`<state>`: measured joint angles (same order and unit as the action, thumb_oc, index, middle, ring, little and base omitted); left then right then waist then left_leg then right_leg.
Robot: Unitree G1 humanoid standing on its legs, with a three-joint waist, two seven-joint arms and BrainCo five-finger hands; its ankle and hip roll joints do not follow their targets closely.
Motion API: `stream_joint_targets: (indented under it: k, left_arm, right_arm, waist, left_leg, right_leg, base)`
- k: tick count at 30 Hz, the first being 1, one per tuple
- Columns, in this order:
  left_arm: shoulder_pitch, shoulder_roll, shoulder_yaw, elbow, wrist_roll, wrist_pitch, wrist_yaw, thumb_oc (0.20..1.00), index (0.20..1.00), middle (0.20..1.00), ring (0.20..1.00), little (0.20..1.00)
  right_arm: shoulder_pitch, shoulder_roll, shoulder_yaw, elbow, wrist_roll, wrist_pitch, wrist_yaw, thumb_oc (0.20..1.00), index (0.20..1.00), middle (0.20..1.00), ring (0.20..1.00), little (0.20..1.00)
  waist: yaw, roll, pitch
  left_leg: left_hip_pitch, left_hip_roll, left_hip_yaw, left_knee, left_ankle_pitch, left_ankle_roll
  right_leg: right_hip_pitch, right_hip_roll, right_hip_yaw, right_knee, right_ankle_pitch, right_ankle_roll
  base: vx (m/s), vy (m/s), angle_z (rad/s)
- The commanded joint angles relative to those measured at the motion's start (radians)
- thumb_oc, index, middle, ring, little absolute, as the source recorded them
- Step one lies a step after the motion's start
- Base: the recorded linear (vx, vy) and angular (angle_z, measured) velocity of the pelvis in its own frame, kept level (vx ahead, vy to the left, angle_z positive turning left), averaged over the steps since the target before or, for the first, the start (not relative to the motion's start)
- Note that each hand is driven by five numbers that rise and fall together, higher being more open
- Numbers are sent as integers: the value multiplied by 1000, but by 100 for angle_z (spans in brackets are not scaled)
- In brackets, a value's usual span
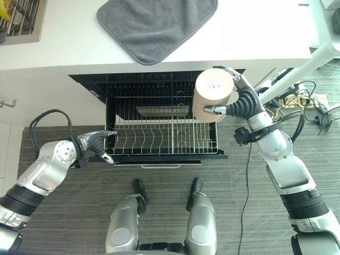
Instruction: Place the dishes in the dishwasher.
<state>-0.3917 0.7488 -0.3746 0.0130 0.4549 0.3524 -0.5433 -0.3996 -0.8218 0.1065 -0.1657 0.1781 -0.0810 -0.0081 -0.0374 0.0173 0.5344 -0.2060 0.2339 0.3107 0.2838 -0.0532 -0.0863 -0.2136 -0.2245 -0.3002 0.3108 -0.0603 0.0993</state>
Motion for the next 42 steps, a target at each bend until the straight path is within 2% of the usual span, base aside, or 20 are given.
stream_joint_targets:
  k: [1, 7, 16, 21, 26, 29, 30, 32, 33, 34, 38, 42]
  left_arm:
    - [31, -18, -60, 40, 83, 15, 90, 1000, 1000, 1000, 1000, 1000]
    - [20, -92, -125, 143, 142, 35, 136, 1000, 1000, 1000, 1000, 1000]
    - [38, -128, -172, 237, 188, 67, 139, 1000, 1000, 1000, 1000, 1000]
    - [52, -121, -188, 256, 222, 103, 57, 1000, 1000, 1000, 1000, 1000]
    - [69, -114, -218, 273, 253, 109, -55, 1000, 1000, 1000, 1000, 1000]
    - [65, -103, -254, 284, 327, 125, -145, 1000, 1000, 1000, 1000, 1000]
    - [56, -84, -273, 293, 337, 134, -216, 1000, 1000, 1000, 1000, 1000]
    - [45, -77, -296, 299, 326, 146, -268, 1000, 1000, 1000, 1000, 1000]
    - [34, -74, -308, 299, 309, 151, -283, 514, 514, 514, 514, 514]
    - [24, -64, -317, 300, 301, 131, -303, 200, 200, 200, 200, 200]
    - [6, -32, -339, 278, 310, 94, -391, 200, 200, 200, 200, 200]
    - [-9, -14, -380, 264, 288, 73, -423, 200, 200, 200, 200, 200]
  right_arm:
    - [-72, 25, -42, -17, 23, -50, -4, 200, 200, 200, 200, 200]
    - [-99, 44, -36, -19, 14, -25, 16, 200, 200, 200, 200, 200]
    - [-103, 53, -28, -12, -14, -8, 52, 200, 200, 200, 200, 200]
    - [-112, 40, -17, 31, -6, 11, 72, 200, 200, 200, 200, 200]
    - [-144, 14, 10, 101, -25, 29, 94, 200, 200, 200, 200, 200]
    - [-181, -9, 46, 180, -19, 33, 106, 200, 200, 200, 200, 200]
    - [-207, -19, 70, 219, -18, 45, 102, 200, 200, 200, 200, 200]
    - [-238, -17, 92, 292, -30, 40, 102, 200, 200, 200, 200, 200]
    - [-263, -16, 105, 331, -33, 47, 100, 200, 200, 200, 200, 200]
    - [-285, -13, 113, 370, -36, 52, 99, 200, 200, 200, 200, 200]
    - [-346, -16, 139, 457, -28, 72, 105, 200, 200, 200, 200, 200]
    - [-439, -13, 200, 586, -2, 85, 120, 200, 200, 200, 200, 200]
  waist:
    - [9, -14, -80]
    - [5, -22, -80]
    - [3, -19, -72]
    - [8, -18, -66]
    - [14, -11, -54]
    - [19, -7, -41]
    - [21, -6, -33]
    - [22, 2, -25]
    - [23, 8, -18]
    - [27, 13, -14]
    - [37, 23, -14]
    - [48, 40, -14]
  left_leg:
    - [21, 42, -84, -34, 32, -29]
    - [19, 53, -77, -21, 35, -34]
    - [16, 59, -72, -4, 40, -40]
    - [8, 57, -85, 13, 38, -42]
    - [-8, 60, -91, 11, 48, -46]
    - [-22, 60, -95, 14, 56, -47]
    - [-33, 57, -102, 13, 61, -45]
    - [-46, 57, -112, 11, 69, -46]
    - [-54, 54, -117, 9, 74, -45]
    - [-66, 52, -120, 8, 78, -43]
    - [-97, 41, -133, -6, 87, -42]
    - [-121, 37, -142, -19, 96, -43]
  right_leg:
    - [2, -10, 46, -1, -8, 29]
    - [12, -5, 48, -5, -8, 24]
    - [30, -4, 44, -9, -10, 20]
    - [36, -2, 45, -11, -8, 17]
    - [30, 1, 39, -15, -8, 13]
    - [23, 5, 30, -10, -11, 8]
    - [15, 7, 28, -10, -11, 4]
    - [7, 8, 28, -8, -11, 0]
    - [-1, 9, 27, -4, -12, -3]
    - [-10, 7, 21, -2, -12, -4]
    - [-41, 6, 20, -2, -11, -3]
    - [-66, 7, 17, -3, -13, -9]
  base:
    - [-21, 23, -5]
    - [-1, 5, -2]
    - [5, 8, -2]
    - [29, 1, 0]
    - [-7, 4, -3]
    - [-7, 3, -3]
    - [0, 0, 0]
    - [0, 0, 0]
    - [0, 0, 0]
    - [0, 0, 0]
    - [-18, 1, 1]
    - [-33, 17, 2]
